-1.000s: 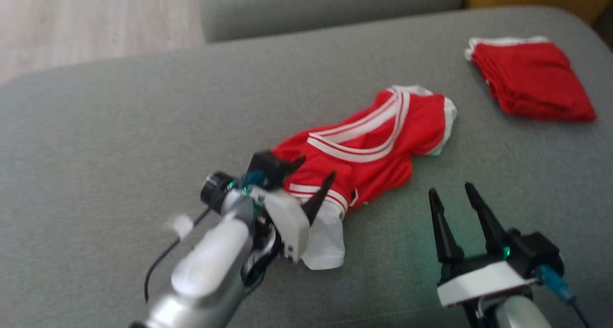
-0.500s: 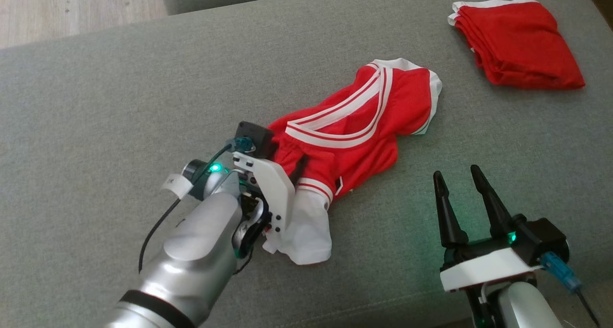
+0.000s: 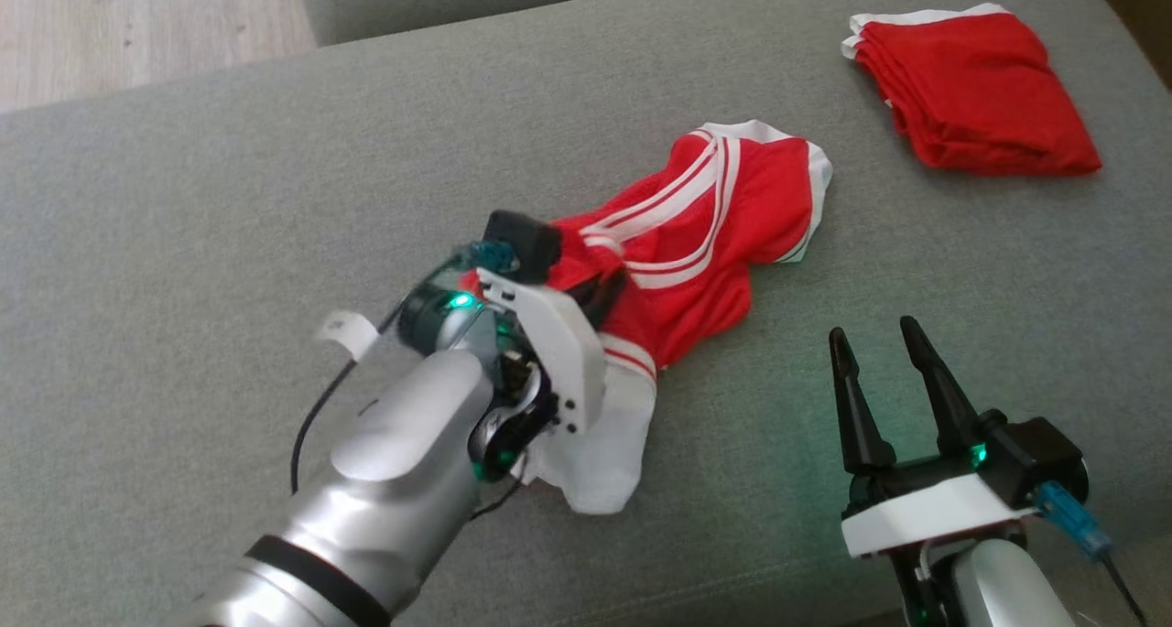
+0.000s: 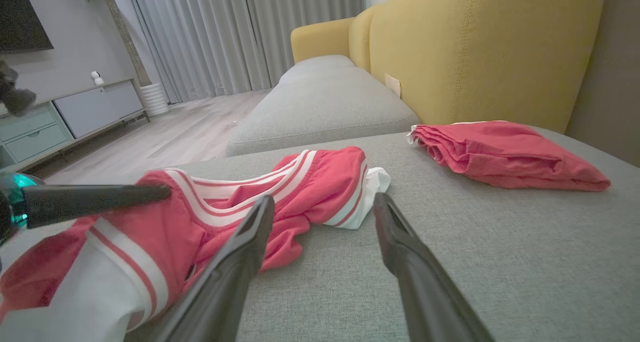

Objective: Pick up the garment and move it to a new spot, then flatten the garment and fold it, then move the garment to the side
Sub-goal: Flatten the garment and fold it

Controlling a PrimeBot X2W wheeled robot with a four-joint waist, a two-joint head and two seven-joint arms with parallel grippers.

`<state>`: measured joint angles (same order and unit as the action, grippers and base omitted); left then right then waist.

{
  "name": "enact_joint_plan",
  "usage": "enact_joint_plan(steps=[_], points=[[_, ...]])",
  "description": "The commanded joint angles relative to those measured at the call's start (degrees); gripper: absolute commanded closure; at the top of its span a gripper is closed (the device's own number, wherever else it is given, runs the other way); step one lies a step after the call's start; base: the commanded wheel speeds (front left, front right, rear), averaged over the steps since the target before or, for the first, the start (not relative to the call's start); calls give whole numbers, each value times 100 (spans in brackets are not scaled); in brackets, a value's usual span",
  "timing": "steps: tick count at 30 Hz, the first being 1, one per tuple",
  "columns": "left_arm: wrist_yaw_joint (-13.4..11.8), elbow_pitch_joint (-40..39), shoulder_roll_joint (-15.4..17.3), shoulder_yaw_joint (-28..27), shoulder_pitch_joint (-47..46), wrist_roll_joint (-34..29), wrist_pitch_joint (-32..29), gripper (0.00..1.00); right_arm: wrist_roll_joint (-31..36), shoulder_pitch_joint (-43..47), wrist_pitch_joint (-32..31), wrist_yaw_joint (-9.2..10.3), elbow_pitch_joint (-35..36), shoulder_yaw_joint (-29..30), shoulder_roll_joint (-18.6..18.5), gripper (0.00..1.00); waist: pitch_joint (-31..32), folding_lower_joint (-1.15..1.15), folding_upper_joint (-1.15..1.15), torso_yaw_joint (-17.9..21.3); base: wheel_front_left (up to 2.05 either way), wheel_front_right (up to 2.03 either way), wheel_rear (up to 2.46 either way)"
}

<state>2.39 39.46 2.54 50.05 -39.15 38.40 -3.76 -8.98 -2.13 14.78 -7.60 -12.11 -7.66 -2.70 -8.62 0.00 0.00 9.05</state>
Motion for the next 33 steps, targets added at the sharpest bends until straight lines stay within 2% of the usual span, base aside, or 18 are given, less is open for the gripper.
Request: enact_joint_plan(steps=[1,2,7,10,13,19,23,27,33], points=[[156,-450,34,-188,-338,481,50,100,44,-225,22,11,156,-128,-24,0,48,0,0,43,0,0,0],[214,-600,34,-179,-398,687,27,100,38,-224,22,11,161,-134,-23,0,71,0,0,55,0,0,0],[283,-1094,34,-68,-926,952,22,100,18,-213,22,11,140,-218,-21,0,232,0,0,155,0,0,0],[279,-1436,34,-187,-1365,1262,66,100,-30,-171,22,11,137,-311,-20,0,409,0,0,253,0,0,0],[232,-1728,34,-453,-1905,1567,374,100,-93,-92,22,11,227,-324,-19,0,551,0,0,339,0,0,0],[-22,-1233,34,-1005,-3234,1460,1179,100,-169,82,22,11,360,-329,-19,0,700,0,0,413,0,0,0],[-247,-552,105,-1443,-3631,1491,1531,100,-191,172,22,11,425,-253,-19,0,723,0,0,327,0,0,0],[-468,-63,335,-1663,-3059,1687,1566,100,-209,233,22,11,480,-163,-19,0,687,0,0,91,0,0,0],[-723,125,872,-1896,-860,2094,1675,100,-190,253,22,11,519,-73,-18,0,548,0,0,-279,0,0,0]])
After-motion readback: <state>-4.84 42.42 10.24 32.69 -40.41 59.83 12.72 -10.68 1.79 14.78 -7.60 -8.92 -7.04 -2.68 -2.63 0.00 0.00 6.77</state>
